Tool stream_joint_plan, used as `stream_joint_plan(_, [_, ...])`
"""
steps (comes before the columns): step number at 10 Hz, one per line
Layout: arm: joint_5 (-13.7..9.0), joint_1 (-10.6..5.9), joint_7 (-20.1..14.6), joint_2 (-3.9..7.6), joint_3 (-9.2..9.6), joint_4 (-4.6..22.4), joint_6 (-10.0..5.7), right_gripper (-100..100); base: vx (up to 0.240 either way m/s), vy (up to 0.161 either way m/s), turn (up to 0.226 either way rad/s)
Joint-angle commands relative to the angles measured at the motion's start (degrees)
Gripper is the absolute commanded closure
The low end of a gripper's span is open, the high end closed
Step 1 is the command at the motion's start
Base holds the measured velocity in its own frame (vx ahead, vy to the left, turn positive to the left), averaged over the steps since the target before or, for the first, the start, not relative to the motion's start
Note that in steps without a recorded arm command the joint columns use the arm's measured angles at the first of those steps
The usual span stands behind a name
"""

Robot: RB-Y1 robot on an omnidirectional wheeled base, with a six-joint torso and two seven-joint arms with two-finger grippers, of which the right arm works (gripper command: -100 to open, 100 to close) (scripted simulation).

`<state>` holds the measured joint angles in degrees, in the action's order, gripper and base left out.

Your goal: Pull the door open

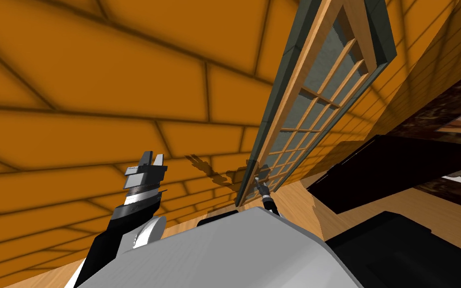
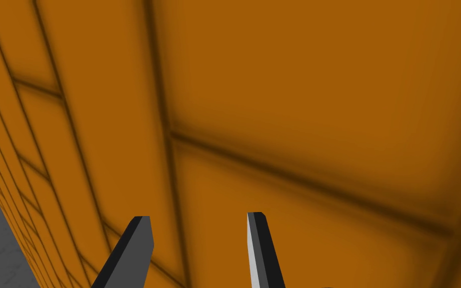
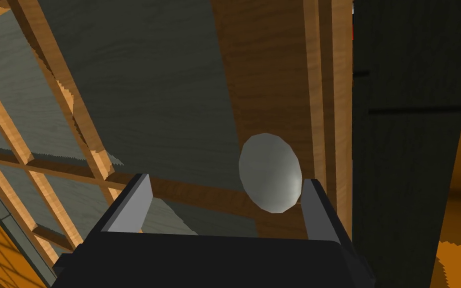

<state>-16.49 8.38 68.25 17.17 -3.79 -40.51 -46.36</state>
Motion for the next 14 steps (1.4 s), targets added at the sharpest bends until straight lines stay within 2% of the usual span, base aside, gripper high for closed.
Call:
stream_joint_plan(1, [-0.3, 0.23, -2.3, 0.16, -0.20, 0.1, 0.35, 100, -0.031, 0.007, 0.070])
stream_joint_plan(11, [-1.4, -0.59, -16.1, 0.13, 0.47, 0.6, -0.04, 100, -0.031, -0.022, 0.052])
stream_joint_plan(12, [-1.4, -0.59, -16.6, 0.13, 0.47, 0.6, -0.04, 100, -0.035, -0.019, -0.004])
stream_joint_plan(14, [-1.8, -0.83, -20.4, 0.13, 0.68, 0.7, -0.16, 100, -0.032, -0.016, 0.087])
